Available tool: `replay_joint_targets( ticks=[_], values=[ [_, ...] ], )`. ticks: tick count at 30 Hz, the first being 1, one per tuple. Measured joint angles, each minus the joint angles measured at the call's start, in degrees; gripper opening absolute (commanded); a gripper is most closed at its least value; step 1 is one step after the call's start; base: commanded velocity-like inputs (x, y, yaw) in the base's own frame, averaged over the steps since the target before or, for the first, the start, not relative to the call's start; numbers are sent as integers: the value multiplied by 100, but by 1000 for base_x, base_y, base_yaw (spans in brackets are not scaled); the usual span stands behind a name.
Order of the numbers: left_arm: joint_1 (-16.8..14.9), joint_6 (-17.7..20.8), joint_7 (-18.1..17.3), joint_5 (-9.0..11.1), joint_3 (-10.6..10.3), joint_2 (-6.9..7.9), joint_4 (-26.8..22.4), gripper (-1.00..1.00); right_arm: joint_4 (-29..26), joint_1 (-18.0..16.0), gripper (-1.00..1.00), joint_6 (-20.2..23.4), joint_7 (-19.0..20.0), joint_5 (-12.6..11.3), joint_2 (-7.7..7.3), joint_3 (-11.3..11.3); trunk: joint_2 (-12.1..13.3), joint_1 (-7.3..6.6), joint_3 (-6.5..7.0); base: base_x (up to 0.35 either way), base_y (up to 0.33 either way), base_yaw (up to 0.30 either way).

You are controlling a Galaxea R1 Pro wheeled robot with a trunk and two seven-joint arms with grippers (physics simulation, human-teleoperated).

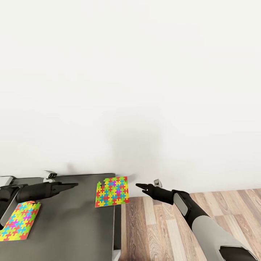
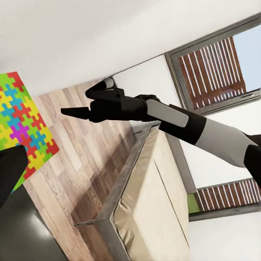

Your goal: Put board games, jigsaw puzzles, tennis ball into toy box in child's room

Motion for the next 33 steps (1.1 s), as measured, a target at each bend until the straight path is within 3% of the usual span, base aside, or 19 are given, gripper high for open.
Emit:
replay_joint_targets(
  ticks=[33],
  values=[
    [1,0,0,-1,-1,0,0,100,0,0,100,-208,-3,11,15,17,0,0,-11,0,5,-1]
  ],
)
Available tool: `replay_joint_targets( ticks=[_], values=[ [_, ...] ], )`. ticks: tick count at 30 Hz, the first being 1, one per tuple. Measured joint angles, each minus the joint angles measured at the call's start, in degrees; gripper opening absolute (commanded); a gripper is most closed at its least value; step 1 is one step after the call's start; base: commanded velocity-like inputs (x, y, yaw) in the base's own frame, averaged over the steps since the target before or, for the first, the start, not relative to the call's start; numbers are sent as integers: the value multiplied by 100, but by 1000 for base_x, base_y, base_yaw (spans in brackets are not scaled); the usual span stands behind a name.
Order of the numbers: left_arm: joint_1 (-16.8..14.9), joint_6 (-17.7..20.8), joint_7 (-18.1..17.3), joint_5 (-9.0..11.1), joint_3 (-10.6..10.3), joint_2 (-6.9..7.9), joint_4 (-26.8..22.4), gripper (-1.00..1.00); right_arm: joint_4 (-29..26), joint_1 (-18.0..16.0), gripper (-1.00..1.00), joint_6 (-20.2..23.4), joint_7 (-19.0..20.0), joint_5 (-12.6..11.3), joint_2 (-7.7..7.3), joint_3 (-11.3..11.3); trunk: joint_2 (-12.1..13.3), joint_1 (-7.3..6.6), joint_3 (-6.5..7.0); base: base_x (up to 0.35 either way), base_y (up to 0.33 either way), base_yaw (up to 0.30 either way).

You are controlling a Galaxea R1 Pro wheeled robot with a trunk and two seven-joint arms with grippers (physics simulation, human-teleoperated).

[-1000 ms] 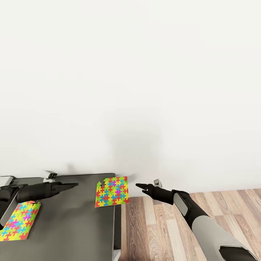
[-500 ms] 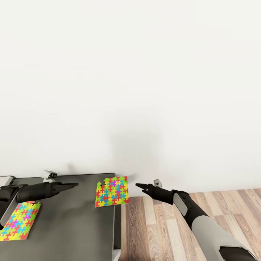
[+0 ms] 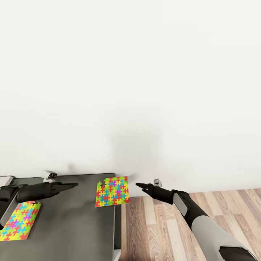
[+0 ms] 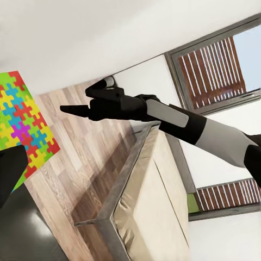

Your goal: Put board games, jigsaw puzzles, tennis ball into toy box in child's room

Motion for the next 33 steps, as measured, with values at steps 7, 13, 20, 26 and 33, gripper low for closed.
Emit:
replay_joint_targets(
  ticks=[7,13,20,26,33],
  values=[
    [-1,0,0,0,0,0,0,100,0,0,100,-4,0,0,0,0,0,0,0,0,113,0],
    [2,0,0,1,0,0,0,100,0,0,100,-5,0,1,0,-3,0,0,0,0,34,0],
    [3,0,0,1,0,0,0,100,0,0,100,-5,0,0,0,-7,0,0,0,0,7,0],
    [4,0,0,1,0,-1,0,100,0,0,100,0,0,1,5,-4,0,0,0,0,10,0],
    [7,0,0,0,0,-2,0,100,0,0,100,14,0,4,8,-2,0,0,0,0,71,0]
  ],
)
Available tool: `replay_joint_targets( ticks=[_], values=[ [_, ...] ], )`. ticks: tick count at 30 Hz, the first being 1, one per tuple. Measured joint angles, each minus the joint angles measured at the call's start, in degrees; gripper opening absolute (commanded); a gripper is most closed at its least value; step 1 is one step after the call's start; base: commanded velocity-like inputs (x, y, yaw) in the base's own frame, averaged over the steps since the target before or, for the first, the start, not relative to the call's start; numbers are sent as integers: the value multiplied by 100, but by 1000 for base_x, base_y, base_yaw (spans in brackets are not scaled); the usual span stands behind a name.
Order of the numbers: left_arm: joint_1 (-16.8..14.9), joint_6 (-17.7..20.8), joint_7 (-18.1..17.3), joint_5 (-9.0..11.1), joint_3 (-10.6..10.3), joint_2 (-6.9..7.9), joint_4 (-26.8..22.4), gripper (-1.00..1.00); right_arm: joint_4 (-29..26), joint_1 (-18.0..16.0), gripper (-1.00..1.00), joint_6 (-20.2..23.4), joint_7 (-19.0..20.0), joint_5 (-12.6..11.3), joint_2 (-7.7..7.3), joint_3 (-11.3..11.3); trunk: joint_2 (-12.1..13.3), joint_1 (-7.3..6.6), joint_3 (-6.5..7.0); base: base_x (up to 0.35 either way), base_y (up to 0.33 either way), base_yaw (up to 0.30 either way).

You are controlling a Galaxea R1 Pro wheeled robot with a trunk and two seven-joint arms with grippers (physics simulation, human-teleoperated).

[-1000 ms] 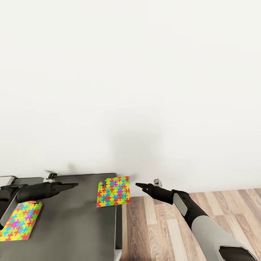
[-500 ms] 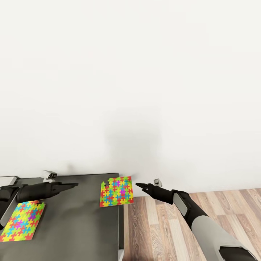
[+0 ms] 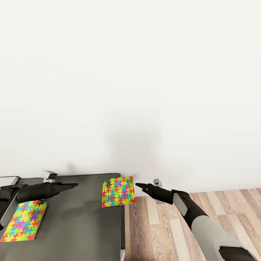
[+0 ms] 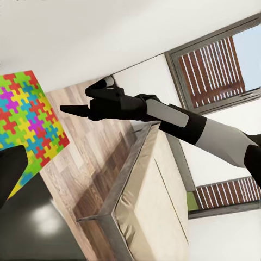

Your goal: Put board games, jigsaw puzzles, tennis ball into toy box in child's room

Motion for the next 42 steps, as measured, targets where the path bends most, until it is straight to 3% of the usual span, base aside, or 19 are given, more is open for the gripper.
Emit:
replay_joint_targets(
  ticks=[42],
  values=[
    [-1,0,0,1,0,2,0,100,0,0,100,34,-44,3,1,-5,0,0,0,0,38,0]
  ],
)
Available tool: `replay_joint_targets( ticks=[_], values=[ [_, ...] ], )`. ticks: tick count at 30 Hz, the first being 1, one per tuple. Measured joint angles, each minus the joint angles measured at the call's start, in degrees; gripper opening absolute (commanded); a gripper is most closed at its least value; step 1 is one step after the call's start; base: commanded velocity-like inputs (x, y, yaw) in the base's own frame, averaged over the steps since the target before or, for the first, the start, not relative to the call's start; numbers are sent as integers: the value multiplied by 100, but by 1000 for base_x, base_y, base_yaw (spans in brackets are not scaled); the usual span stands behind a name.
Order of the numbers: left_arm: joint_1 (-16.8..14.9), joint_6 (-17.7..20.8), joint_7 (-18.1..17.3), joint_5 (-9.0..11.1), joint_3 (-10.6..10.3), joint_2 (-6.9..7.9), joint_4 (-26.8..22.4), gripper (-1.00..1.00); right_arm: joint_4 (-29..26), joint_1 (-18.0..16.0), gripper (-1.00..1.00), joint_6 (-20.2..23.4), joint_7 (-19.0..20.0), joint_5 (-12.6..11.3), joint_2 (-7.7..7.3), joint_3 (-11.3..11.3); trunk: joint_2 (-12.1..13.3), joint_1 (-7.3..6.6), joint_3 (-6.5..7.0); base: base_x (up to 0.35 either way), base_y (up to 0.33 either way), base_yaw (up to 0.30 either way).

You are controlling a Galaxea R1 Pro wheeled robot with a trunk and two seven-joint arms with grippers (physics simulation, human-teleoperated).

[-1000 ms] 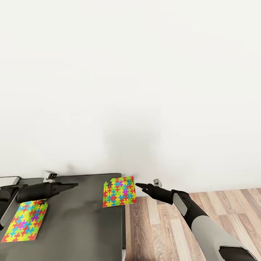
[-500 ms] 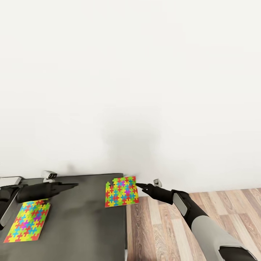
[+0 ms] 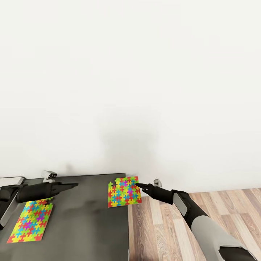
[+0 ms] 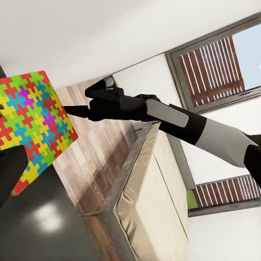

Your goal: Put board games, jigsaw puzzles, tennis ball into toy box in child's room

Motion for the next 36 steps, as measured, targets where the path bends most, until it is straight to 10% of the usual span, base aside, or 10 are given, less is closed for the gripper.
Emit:
replay_joint_targets(
  ticks=[36],
  values=[
    [0,0,0,0,0,0,0,100,0,0,100,9,4,0,1,3,0,0,0,-7,19,0]
  ],
)
